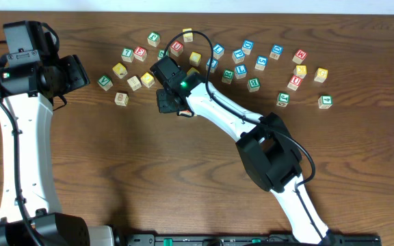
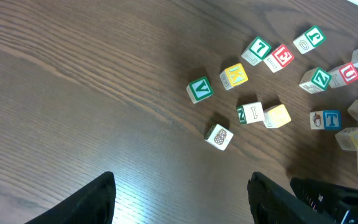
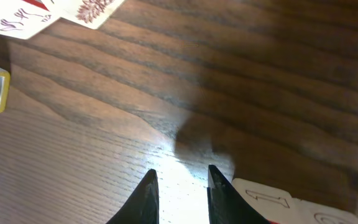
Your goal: Spell out AI2
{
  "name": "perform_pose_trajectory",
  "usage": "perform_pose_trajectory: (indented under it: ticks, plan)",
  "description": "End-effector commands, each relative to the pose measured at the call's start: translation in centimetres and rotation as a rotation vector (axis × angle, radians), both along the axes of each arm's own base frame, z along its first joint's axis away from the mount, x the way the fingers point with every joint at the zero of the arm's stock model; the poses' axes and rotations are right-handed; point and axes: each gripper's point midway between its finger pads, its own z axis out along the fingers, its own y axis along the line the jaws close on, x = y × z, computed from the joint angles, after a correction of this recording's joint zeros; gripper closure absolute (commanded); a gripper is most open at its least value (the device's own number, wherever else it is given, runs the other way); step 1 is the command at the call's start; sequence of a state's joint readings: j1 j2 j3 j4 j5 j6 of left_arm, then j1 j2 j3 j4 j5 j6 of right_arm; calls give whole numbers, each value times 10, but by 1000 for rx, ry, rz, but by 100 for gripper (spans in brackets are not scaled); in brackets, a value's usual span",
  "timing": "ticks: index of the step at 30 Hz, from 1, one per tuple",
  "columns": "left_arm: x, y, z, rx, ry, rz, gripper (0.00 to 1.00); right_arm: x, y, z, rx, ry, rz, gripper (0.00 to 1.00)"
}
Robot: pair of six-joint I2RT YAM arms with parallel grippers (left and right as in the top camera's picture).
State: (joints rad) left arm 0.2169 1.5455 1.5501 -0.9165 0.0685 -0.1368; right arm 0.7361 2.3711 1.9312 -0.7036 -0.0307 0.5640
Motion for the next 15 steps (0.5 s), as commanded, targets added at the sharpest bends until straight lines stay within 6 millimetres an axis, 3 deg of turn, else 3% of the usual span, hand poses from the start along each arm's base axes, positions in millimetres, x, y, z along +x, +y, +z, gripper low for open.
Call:
perform_pose_trajectory:
  ticks: [1, 15]
  plan:
    - [1, 2, 2, 9, 0, 1, 33, 4, -7, -5, -2, 26, -39, 80]
    - [1, 2, 2, 10, -1, 1, 32, 3, -14, -7, -19, 40, -54, 80]
